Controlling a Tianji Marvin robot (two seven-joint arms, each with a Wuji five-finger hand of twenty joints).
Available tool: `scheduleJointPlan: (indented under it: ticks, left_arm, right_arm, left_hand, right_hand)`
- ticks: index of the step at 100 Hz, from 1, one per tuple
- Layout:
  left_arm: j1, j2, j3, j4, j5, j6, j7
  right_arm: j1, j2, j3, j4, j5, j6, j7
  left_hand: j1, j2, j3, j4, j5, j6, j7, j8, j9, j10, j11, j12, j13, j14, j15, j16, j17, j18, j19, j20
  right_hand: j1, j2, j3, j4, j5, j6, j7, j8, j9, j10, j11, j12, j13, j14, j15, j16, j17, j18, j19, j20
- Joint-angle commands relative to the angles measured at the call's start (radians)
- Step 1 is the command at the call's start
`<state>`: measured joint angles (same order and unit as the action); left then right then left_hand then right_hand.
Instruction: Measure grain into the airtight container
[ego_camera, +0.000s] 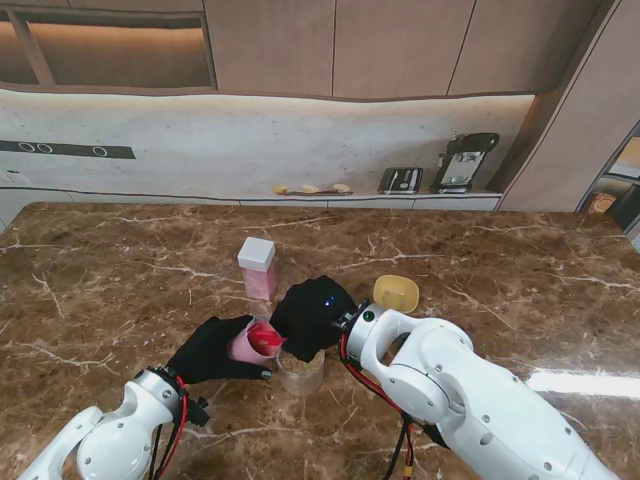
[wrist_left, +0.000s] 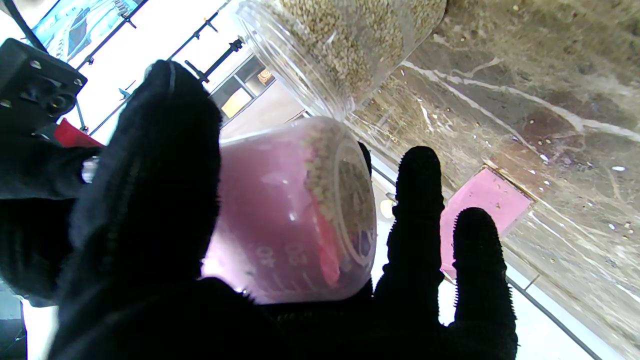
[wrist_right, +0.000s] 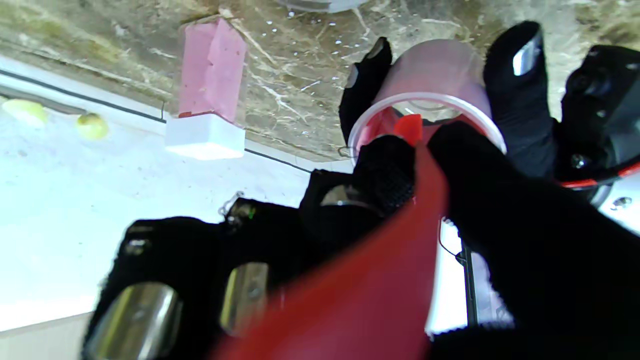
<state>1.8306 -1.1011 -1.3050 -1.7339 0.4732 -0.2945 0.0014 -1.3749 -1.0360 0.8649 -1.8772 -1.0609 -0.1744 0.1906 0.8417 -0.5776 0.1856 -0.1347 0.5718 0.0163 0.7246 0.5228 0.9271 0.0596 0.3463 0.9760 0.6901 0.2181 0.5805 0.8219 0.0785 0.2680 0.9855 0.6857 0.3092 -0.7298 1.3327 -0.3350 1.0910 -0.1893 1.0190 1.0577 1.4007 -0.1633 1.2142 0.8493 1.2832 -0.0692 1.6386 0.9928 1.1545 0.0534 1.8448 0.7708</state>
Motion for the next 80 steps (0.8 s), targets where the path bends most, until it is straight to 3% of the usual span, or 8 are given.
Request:
scheduleJointPlan:
  ticks: [1, 16, 36, 46, 60, 68, 75, 80]
  left_arm:
    - [0.007, -0.001, 0.001, -0.003, 0.0, 0.005, -0.002]
    - [0.007, -0.001, 0.001, -0.004, 0.001, 0.006, -0.002]
    - [0.008, -0.001, 0.001, -0.004, 0.002, 0.007, -0.001]
    - [0.008, 0.0, 0.001, -0.005, 0.002, 0.006, -0.004]
    - [0.007, -0.001, 0.002, -0.005, 0.001, 0.006, -0.004]
    - [0.007, -0.001, 0.001, -0.005, 0.003, 0.004, -0.001]
    - [0.007, -0.001, 0.0, -0.004, 0.004, 0.004, 0.001]
    - [0.008, -0.001, 0.0, -0.004, 0.003, 0.005, 0.0]
  right_arm:
    - [-0.01, -0.001, 0.001, 0.008, -0.031, 0.013, -0.006]
    - [-0.002, 0.001, 0.005, 0.016, 0.012, -0.021, 0.014]
    - [-0.009, -0.002, 0.004, 0.018, -0.013, -0.005, -0.018]
    - [-0.02, -0.003, 0.003, 0.015, -0.073, 0.021, -0.06]
    - [-0.011, -0.002, 0.007, 0.022, -0.044, -0.027, -0.05]
    - [-0.016, -0.002, 0.005, 0.022, -0.091, -0.009, -0.083]
    - [-0.015, -0.004, 0.007, 0.021, -0.035, -0.004, -0.05]
    - [-0.013, -0.002, 0.007, 0.023, -0.05, -0.005, -0.051]
  left_hand:
    - [0.205, 0.249, 0.348, -0.036, 0.218, -0.212, 0.183, -0.003, 0.12, -0.056, 0.073, 0.009, 0.012, -0.027, 0.008, 0.008, -0.019, 0.006, -0.021, 0.004]
    - [0.206, 0.248, 0.349, -0.035, 0.218, -0.212, 0.183, -0.003, 0.12, -0.055, 0.073, 0.009, 0.012, -0.025, 0.008, 0.008, -0.019, 0.007, -0.02, 0.004]
    - [0.206, 0.248, 0.35, -0.035, 0.219, -0.211, 0.182, -0.003, 0.121, -0.054, 0.073, 0.009, 0.013, -0.024, 0.008, 0.009, -0.019, 0.008, -0.02, 0.004]
    - [0.206, 0.248, 0.35, -0.035, 0.218, -0.209, 0.182, -0.003, 0.12, -0.052, 0.073, 0.01, 0.012, -0.024, 0.009, 0.009, -0.019, 0.008, -0.02, 0.004]
    - [0.206, 0.249, 0.35, -0.035, 0.219, -0.209, 0.182, -0.004, 0.12, -0.053, 0.073, 0.01, 0.01, -0.024, 0.009, 0.009, -0.02, 0.008, -0.02, 0.004]
    - [0.206, 0.248, 0.35, -0.035, 0.218, -0.21, 0.182, -0.003, 0.12, -0.054, 0.073, 0.009, 0.011, -0.025, 0.009, 0.009, -0.018, 0.007, -0.019, 0.004]
    - [0.207, 0.248, 0.35, -0.035, 0.219, -0.21, 0.182, -0.004, 0.12, -0.053, 0.073, 0.009, 0.011, -0.024, 0.008, 0.009, -0.019, 0.008, -0.02, 0.004]
    - [0.206, 0.248, 0.35, -0.035, 0.218, -0.209, 0.181, -0.004, 0.119, -0.053, 0.072, 0.009, 0.01, -0.025, 0.008, 0.009, -0.02, 0.007, -0.021, 0.004]
  right_hand:
    - [-0.022, 0.012, 0.087, 0.015, 0.053, -0.054, 0.012, 0.02, 0.048, -0.044, 0.047, 0.007, 0.034, -0.029, 0.075, 0.013, 0.048, -0.04, 0.21, 0.004]
    - [-0.021, 0.011, 0.086, 0.014, 0.052, -0.054, 0.011, 0.019, 0.047, -0.044, 0.048, 0.007, 0.034, -0.03, 0.076, 0.013, 0.048, -0.04, 0.21, 0.004]
    - [-0.021, 0.012, 0.087, 0.012, 0.051, -0.055, 0.011, 0.018, 0.047, -0.044, 0.047, 0.006, 0.034, -0.028, 0.074, 0.013, 0.048, -0.04, 0.21, 0.004]
    - [-0.022, 0.012, 0.088, 0.013, 0.052, -0.057, 0.011, 0.019, 0.047, -0.047, 0.048, 0.006, 0.034, -0.032, 0.075, 0.013, 0.048, -0.04, 0.21, 0.004]
    - [-0.021, 0.012, 0.087, 0.011, 0.052, -0.059, 0.01, 0.019, 0.047, -0.046, 0.048, 0.006, 0.034, -0.03, 0.075, 0.014, 0.048, -0.04, 0.21, 0.004]
    - [-0.025, 0.016, 0.087, 0.011, 0.053, -0.067, 0.009, 0.019, 0.047, -0.053, 0.048, 0.007, 0.034, -0.037, 0.074, 0.013, 0.048, -0.04, 0.21, 0.004]
    - [-0.018, 0.009, 0.085, 0.009, 0.049, -0.059, 0.008, 0.02, 0.047, -0.042, 0.046, 0.005, 0.034, -0.026, 0.072, 0.013, 0.048, -0.04, 0.21, 0.004]
    - [-0.024, 0.016, 0.084, 0.01, 0.05, -0.067, 0.008, 0.021, 0.047, -0.051, 0.046, 0.006, 0.034, -0.034, 0.072, 0.012, 0.048, -0.04, 0.21, 0.004]
